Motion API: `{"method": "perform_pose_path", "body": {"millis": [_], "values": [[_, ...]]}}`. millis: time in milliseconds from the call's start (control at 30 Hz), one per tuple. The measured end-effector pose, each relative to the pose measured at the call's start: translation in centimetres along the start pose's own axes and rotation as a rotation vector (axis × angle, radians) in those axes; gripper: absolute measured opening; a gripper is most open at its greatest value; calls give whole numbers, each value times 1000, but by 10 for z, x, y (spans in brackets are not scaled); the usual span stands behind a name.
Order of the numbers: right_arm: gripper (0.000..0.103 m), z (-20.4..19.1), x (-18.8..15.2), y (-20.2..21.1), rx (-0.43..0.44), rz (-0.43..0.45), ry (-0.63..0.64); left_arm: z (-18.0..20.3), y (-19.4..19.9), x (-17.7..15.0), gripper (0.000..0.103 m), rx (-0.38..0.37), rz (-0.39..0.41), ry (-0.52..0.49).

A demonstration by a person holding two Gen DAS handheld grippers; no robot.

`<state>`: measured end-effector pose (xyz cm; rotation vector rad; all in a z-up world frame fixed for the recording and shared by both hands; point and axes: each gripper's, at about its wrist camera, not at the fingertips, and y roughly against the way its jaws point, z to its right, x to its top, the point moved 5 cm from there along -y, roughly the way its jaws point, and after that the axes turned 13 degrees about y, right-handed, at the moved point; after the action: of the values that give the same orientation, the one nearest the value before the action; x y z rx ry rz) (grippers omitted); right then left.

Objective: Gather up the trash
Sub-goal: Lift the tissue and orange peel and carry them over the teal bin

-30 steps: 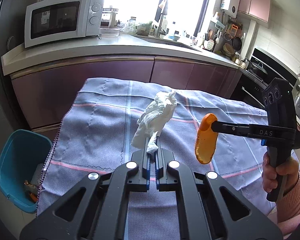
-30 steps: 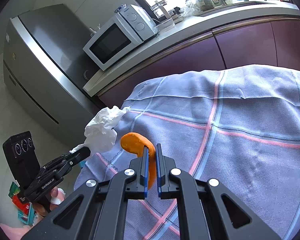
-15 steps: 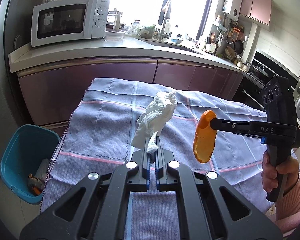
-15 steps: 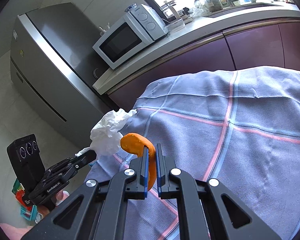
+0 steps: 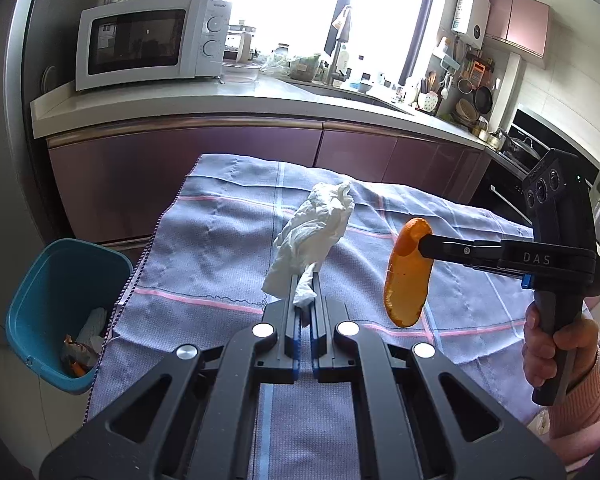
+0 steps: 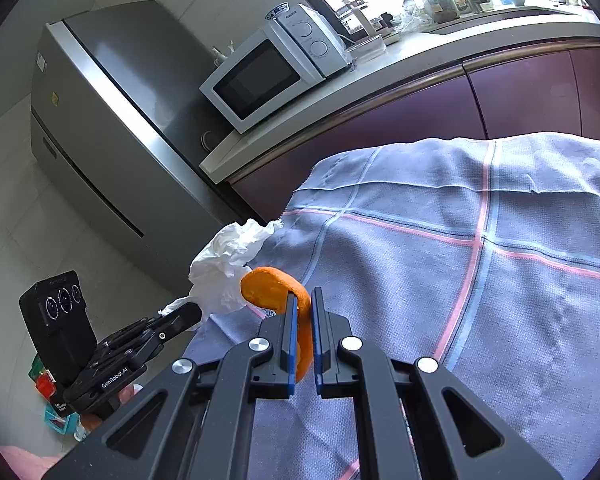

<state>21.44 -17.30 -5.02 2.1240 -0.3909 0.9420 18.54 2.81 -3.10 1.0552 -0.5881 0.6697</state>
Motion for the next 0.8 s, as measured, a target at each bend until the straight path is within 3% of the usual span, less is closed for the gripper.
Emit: {"method": "perform_pose_path", "body": {"millis": [800], "values": [[6, -22, 0, -15, 46, -10, 29, -18, 26, -6, 4, 38, 35, 26]]}}
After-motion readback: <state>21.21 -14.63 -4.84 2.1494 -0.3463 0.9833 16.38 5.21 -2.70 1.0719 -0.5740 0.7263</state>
